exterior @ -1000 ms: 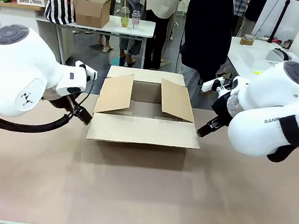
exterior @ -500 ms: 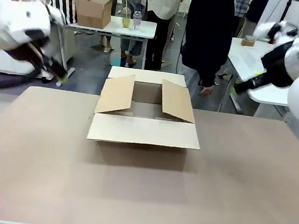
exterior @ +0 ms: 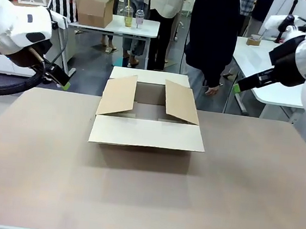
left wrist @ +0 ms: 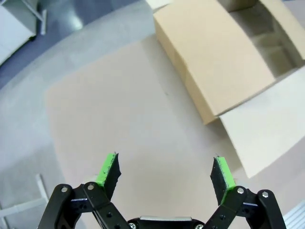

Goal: Pack the gift set into the box.
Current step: Place both hands on the side flaps of the Package Box and spread them outward.

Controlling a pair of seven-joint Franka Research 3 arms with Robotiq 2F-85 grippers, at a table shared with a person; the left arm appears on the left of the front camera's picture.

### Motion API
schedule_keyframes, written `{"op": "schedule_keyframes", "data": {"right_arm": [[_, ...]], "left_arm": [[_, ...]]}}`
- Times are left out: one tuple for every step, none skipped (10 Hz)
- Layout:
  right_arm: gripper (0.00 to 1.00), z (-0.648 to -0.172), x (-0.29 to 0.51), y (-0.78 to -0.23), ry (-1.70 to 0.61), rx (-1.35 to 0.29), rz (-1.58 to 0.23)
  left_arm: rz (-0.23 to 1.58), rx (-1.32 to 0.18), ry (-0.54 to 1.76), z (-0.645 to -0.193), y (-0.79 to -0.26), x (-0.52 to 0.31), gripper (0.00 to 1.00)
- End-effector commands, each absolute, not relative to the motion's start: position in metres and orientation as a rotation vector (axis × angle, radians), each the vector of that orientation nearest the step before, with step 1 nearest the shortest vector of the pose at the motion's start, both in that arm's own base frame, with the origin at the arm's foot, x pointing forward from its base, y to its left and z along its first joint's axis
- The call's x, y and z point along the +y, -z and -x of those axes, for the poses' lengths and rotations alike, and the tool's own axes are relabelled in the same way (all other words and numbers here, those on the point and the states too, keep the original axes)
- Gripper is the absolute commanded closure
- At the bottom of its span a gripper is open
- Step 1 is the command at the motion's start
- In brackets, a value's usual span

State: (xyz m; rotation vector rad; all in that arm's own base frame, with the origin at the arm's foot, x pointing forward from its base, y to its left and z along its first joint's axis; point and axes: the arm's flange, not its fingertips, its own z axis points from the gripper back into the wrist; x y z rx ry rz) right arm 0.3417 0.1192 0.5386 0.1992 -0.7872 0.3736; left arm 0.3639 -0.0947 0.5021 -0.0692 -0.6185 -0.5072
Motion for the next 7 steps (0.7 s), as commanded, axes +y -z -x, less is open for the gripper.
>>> {"op": "schedule_keyframes", "data": {"right_arm": [[0.0, -0.334, 0.107, -0.556, -0.185, -0.684, -0.667], [0.0, -0.33, 0.089, -0.56, -0.085, -0.629, -0.911], [0.0, -0.328, 0.068, -0.557, 0.037, -0.606, -1.022], [0.0, -0.325, 0.048, -0.549, 0.088, -0.618, -1.074], [0.0, -0.321, 0.031, -0.541, 0.132, -0.647, -1.103], [0.0, -0.321, 0.017, -0.531, 0.152, -0.68, -1.128], [0.0, -0.323, 0.018, -0.524, 0.101, -0.73, -1.063]], "left_arm": [[0.308, -0.517, 0.571, -0.365, -0.519, -0.082, 0.0], [0.402, -0.331, 0.406, -0.372, -0.532, -0.084, 0.0], [0.566, -0.314, 0.3, -0.375, -0.537, -0.07, 0.0], [0.756, -0.3, 0.242, -0.376, -0.536, -0.049, 0.0], [0.938, -0.344, 0.167, -0.376, -0.531, -0.025, 0.0], [1.083, -0.385, 0.082, -0.375, -0.523, -0.004, 0.0], [1.015, -0.398, -0.053, -0.378, -0.519, -0.004, 0.0]]}}
